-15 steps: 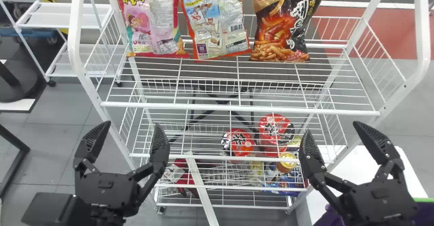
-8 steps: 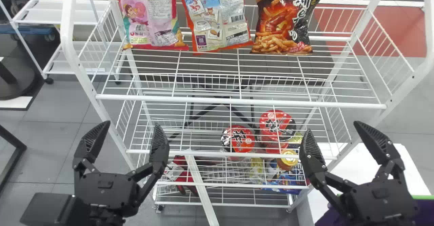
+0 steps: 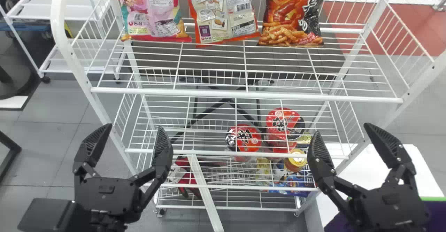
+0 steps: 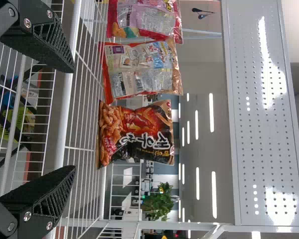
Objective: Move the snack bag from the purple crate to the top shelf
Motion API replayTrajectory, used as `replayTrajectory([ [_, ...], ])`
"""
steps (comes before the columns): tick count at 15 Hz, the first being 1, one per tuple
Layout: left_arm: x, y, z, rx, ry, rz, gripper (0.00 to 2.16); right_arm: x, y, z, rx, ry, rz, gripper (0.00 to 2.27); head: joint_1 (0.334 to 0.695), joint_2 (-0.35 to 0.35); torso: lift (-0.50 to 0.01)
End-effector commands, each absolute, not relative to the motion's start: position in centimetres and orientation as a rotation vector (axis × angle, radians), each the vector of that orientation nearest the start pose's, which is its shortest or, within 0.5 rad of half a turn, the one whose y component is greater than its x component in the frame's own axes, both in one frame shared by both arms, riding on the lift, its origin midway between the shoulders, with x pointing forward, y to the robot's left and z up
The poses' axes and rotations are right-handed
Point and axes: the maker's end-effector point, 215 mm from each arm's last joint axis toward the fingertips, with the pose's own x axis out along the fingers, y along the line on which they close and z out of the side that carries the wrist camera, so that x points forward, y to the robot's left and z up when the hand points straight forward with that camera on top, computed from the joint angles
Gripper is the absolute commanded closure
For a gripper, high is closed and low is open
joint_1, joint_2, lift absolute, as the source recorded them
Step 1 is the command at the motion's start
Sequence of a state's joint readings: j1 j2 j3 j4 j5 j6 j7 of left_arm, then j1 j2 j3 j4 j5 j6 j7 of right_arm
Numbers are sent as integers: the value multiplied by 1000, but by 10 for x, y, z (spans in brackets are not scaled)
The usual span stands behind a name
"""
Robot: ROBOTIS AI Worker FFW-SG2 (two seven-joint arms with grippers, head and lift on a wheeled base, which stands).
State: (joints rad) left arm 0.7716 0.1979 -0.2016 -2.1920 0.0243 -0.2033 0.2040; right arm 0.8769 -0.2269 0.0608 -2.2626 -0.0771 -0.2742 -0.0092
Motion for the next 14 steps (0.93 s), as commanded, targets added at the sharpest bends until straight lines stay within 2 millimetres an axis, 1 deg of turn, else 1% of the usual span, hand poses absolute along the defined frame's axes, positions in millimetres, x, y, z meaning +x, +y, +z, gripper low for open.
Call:
replayTrajectory([
  [1,354,169,-314,-31,-26,-77,103,333,-192,-289,-14,-69,191,137,695,-35,-170],
  [10,355,164,-318,-23,-14,-85,103,335,-196,-293,-23,-60,186,137,695,-47,-206],
  [14,355,165,-318,-24,-15,-80,103,336,-197,-295,-24,-52,184,137,695,-52,-222],
])
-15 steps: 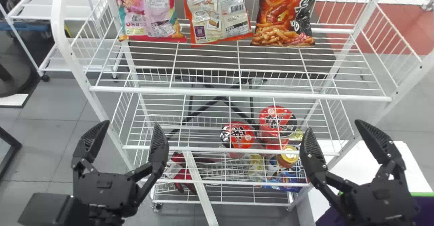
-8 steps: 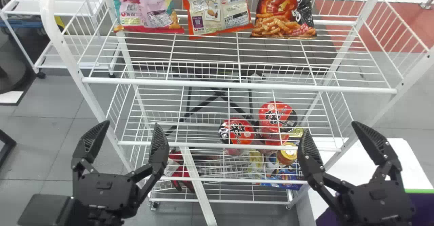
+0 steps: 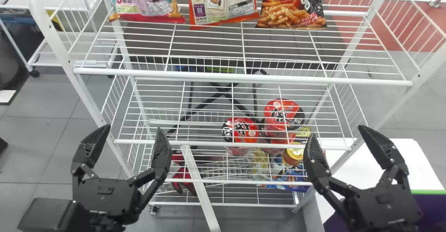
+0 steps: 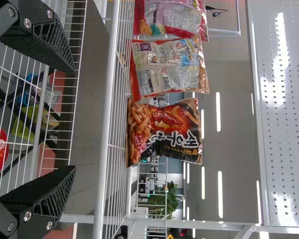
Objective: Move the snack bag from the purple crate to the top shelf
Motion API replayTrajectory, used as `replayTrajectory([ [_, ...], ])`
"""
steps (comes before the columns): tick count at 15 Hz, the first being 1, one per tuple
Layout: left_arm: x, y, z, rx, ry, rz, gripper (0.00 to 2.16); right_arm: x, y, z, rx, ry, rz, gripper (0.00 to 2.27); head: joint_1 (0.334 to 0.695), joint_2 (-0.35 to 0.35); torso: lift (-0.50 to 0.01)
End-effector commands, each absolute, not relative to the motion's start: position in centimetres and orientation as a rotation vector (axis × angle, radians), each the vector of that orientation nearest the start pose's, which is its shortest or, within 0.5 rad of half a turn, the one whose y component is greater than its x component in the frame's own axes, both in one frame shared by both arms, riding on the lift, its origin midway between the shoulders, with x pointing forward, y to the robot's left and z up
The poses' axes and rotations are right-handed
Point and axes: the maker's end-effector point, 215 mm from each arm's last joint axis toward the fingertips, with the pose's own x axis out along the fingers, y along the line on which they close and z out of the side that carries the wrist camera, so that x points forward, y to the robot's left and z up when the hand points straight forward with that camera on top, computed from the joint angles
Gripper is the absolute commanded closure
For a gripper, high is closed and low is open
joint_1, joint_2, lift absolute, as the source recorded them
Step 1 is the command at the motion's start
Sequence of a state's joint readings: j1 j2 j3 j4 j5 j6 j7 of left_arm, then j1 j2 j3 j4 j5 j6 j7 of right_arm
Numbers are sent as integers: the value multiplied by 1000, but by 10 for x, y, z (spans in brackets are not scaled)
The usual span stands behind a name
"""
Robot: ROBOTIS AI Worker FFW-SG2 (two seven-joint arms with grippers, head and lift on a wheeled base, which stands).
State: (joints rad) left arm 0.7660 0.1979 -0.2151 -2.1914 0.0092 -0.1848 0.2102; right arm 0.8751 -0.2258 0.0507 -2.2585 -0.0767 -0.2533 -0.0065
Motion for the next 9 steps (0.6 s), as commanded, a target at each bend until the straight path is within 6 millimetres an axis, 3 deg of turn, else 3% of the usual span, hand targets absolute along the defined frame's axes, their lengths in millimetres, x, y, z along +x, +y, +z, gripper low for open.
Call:
replayTrajectory([
  [1,355,165,-319,-23,-15,-80,103,336,-196,-295,-25,-52,185,137,695,-52,-226],
  [9,356,164,-319,-23,-15,-77,103,336,-198,-294,-26,-56,180,137,695,-58,-258],
])
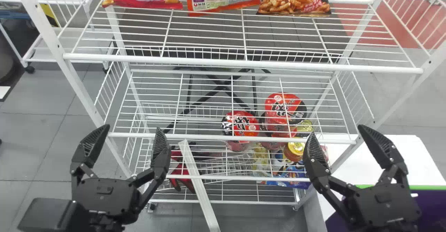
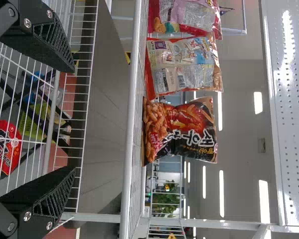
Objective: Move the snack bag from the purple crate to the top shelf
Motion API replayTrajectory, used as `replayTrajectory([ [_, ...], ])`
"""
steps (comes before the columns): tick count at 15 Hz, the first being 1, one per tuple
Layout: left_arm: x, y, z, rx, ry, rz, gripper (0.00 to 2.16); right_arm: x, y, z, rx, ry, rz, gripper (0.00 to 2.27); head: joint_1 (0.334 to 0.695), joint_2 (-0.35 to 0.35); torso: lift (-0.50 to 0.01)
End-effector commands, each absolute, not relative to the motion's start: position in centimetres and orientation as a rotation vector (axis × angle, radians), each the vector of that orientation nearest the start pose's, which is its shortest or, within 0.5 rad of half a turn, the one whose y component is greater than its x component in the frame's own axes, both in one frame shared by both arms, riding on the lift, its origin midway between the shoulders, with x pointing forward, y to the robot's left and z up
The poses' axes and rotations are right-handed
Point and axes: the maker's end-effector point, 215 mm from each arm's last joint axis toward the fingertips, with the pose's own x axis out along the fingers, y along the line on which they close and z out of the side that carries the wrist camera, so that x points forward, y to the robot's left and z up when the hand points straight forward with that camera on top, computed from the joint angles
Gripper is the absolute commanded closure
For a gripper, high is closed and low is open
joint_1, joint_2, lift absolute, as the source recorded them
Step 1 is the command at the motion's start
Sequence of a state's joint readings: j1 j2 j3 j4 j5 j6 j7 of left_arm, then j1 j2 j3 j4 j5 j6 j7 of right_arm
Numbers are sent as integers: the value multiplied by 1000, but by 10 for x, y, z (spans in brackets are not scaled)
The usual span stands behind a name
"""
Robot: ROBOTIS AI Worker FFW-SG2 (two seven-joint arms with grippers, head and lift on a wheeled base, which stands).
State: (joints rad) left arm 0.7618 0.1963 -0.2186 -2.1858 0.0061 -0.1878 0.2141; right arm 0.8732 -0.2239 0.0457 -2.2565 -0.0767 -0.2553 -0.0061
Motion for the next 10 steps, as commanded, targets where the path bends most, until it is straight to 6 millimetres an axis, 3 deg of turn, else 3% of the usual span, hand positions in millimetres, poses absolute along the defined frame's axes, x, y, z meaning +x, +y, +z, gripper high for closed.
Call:
replayTrajectory([
  [1,356,164,-319,-23,-15,-77,103,336,-198,-296,-26,-52,180,137,695,-57,-262],
  [10,356,164,-319,-24,-16,-78,103,334,-199,-298,-27,-46,180,137,695,-58,-298],
])
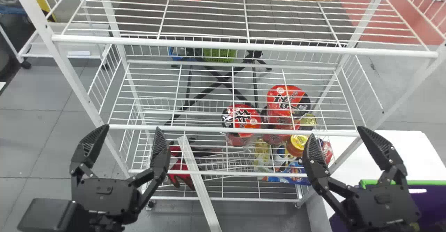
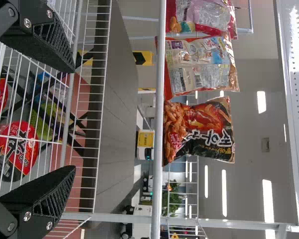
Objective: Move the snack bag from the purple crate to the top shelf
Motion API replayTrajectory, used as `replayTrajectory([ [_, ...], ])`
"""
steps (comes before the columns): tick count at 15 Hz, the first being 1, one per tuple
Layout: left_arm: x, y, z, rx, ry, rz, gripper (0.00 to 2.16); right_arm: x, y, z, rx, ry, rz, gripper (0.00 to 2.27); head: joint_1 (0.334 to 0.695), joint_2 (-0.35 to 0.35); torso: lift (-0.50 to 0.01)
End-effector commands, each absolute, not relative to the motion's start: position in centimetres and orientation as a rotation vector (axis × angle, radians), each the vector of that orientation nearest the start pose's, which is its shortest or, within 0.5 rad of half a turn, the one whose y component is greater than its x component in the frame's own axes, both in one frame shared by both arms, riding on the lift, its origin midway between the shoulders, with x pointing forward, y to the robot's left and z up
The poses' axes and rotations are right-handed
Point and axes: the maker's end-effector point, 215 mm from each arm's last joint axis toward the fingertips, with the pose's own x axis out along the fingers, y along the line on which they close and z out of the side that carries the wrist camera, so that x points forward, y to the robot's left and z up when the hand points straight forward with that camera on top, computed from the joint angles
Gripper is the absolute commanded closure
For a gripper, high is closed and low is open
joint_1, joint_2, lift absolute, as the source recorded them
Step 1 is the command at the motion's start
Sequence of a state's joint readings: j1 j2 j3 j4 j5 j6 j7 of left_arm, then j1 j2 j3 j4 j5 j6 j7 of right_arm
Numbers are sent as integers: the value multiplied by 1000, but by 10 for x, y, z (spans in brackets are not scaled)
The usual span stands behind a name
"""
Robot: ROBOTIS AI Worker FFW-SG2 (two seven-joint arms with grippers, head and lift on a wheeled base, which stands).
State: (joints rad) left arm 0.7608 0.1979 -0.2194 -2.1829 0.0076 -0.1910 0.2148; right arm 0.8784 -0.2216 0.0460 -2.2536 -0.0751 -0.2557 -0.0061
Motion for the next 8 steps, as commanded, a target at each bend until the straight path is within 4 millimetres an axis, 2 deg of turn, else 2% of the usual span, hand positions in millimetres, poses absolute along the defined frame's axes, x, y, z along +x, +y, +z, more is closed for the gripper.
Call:
replayTrajectory([
  [1,356,164,-319,-24,-16,-78,103,334,-199,-297,-27,-49,180,137,695,-58,-302],
  [8,356,163,-317,-22,-20,-79,103,334,-199,-295,-25,-57,182,137,695,-59,-330],
])
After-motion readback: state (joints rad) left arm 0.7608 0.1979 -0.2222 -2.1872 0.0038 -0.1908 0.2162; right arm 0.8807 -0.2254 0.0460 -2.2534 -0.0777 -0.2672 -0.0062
